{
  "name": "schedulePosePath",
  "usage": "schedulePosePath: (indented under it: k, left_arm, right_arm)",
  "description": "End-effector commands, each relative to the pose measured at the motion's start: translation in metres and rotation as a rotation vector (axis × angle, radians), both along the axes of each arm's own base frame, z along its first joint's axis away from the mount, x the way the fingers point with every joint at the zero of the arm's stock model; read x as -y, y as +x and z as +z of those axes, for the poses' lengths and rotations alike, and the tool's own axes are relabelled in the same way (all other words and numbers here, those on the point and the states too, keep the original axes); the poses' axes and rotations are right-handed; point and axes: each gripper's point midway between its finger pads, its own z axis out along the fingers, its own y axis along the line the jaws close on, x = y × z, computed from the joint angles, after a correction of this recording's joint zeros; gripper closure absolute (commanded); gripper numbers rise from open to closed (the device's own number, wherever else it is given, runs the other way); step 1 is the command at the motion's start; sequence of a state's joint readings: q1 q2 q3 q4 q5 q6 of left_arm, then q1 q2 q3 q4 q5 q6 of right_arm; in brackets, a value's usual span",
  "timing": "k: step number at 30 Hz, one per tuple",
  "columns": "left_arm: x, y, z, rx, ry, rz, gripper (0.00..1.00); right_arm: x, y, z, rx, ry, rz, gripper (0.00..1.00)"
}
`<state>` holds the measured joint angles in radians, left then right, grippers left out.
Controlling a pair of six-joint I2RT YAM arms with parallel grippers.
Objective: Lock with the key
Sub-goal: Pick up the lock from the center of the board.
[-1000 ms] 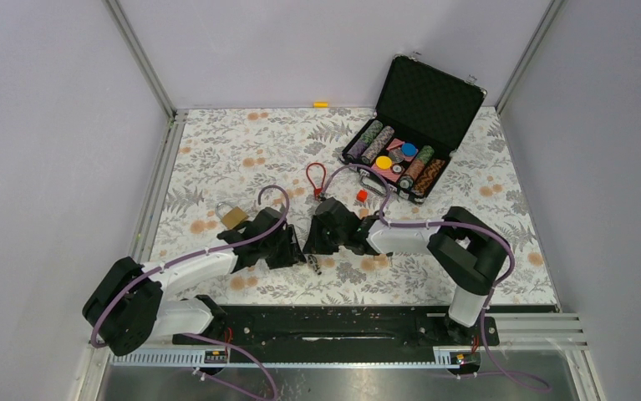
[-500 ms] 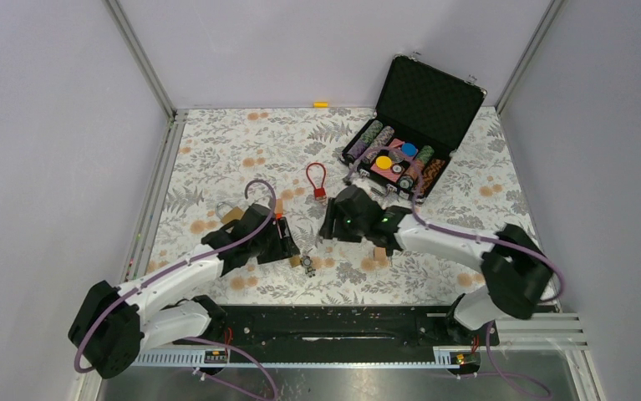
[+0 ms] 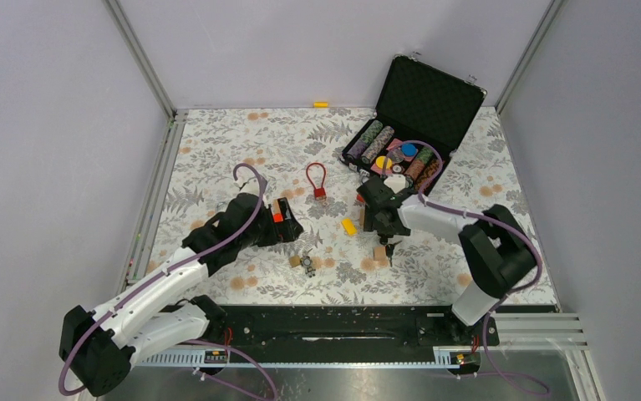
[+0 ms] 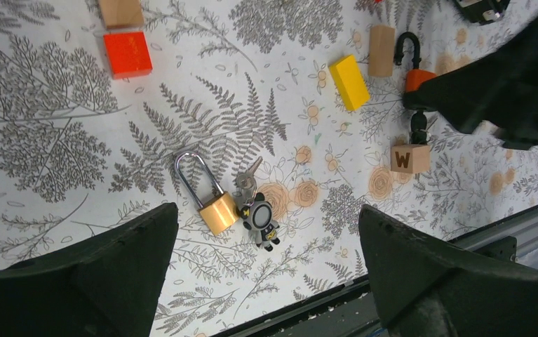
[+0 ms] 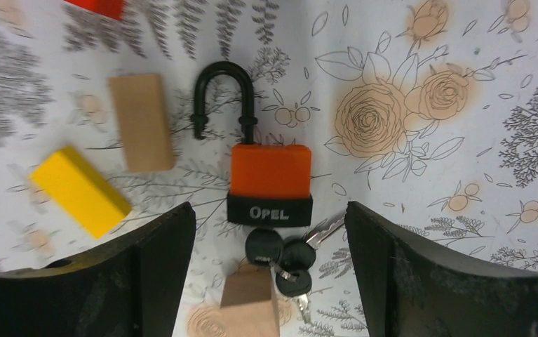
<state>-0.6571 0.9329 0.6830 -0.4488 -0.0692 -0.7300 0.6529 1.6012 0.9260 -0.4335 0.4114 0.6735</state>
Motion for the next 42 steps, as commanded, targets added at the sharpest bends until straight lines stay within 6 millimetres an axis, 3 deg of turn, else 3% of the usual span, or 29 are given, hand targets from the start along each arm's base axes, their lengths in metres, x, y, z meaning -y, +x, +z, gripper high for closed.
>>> schedulePosePath:
  k: [1, 5, 14, 19, 23, 31, 36, 39, 42]
  left_arm:
    - [-0.008, 0.011, 0.021, 0.08, 0.014, 0.024, 0.01]
    - [-0.015, 0.011, 0.017, 0.077, 0.025, 0.041, 0.01]
    - [-0.019, 0.013, 0.022, 0.087, 0.012, 0.03, 0.01]
    - [-0.013, 0.009, 0.024, 0.097, -0.017, -0.007, 0.01]
    - [0.009, 0.003, 0.036, 0.135, -0.113, -0.125, 0.01]
    - [0.048, -0.004, 0.074, 0.281, -0.266, -0.285, 0.01]
    - [0.079, -0.008, 0.112, 0.416, -0.379, -0.36, 0.01]
    - [0.092, -0.008, 0.119, 0.443, -0.395, -0.376, 0.01]
    - [0.104, -0.008, 0.122, 0.452, -0.391, -0.387, 0.01]
  right_arm:
    - [-0.002, 0.021, 0.004, 0.005, -0.062, -0.014, 0.21]
    - [-0.004, 0.026, -0.002, -0.002, -0.067, -0.034, 0.28]
    - [0.0, 0.029, -0.015, -0.039, -0.078, -0.095, 0.34]
    - [-0.002, 0.03, -0.01, -0.029, -0.037, -0.104, 0.55]
    - [-0.018, 0.029, 0.018, 0.03, 0.11, -0.091, 0.6]
    - [-0.076, 0.023, 0.106, 0.212, 0.65, -0.122, 0.61]
    - [-0.101, 0.012, 0.165, 0.326, 0.789, -0.105, 0.61]
    - [-0.12, 0.001, 0.194, 0.377, 0.865, -0.082, 0.61]
    - [-0.134, -0.007, 0.21, 0.38, 0.909, -0.064, 0.6]
